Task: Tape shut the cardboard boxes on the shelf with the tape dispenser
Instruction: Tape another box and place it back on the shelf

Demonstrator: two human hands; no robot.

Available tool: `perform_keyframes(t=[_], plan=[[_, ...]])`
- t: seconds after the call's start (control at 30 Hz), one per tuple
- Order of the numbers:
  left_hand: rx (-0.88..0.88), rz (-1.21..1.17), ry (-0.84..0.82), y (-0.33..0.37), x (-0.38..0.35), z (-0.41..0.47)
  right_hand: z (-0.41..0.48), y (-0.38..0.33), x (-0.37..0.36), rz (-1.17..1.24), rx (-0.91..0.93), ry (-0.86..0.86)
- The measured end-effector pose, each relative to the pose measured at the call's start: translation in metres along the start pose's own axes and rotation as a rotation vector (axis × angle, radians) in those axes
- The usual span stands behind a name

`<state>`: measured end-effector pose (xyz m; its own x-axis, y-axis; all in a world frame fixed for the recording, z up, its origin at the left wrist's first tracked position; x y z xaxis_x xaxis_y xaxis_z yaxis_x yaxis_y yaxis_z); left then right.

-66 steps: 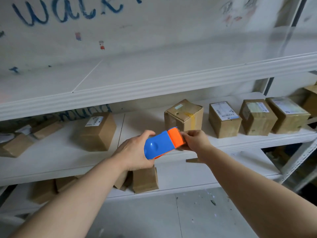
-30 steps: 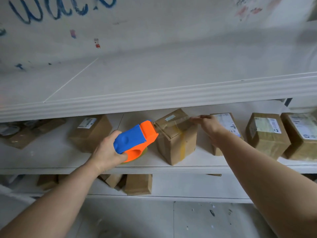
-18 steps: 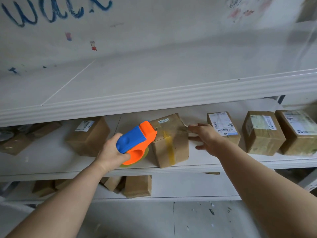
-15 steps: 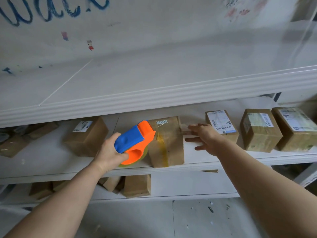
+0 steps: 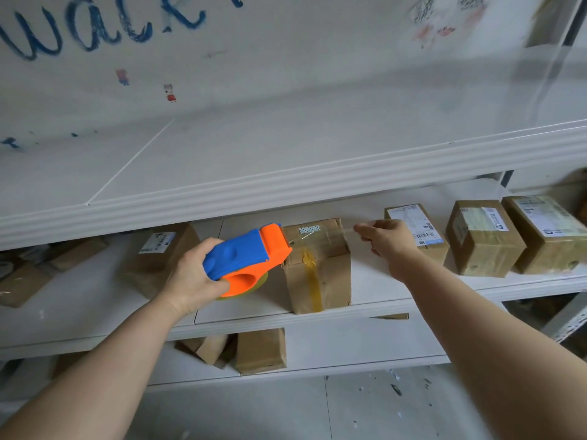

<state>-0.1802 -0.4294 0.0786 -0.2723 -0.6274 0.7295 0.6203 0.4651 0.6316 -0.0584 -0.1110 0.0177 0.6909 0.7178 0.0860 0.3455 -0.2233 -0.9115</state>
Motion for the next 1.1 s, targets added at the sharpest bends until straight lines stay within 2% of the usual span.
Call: perform_keyframes(t=[0.3,0.47,1.1], plan=[[0.035,0.066,0.051,-0.025,0.011,-0.009,-0.010,0.003,0.008,0.124,-0.085,0.119],[0.042,0.040,0.110,-0.041,0.027,-0.010,-0.010,0.006,-0.001,0.110,-0.130,0.064],[0.115,-0.021,0.087,-0.061,0.008,0.018,0.019,0.007,0.007,0.150,-0.176,0.002]])
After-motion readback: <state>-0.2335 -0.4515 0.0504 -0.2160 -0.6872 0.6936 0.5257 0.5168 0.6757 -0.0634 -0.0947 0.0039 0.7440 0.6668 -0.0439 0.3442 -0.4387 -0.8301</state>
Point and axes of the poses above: each hand's wrist, its own z-axis towards the middle knuckle, its own x-axis out of the back of the hand, y = z × x, the point moved 7 cm from there along z, towards the middle knuckle, and after that the axes turned 12 degrees about -x, right-handed, at the moved point
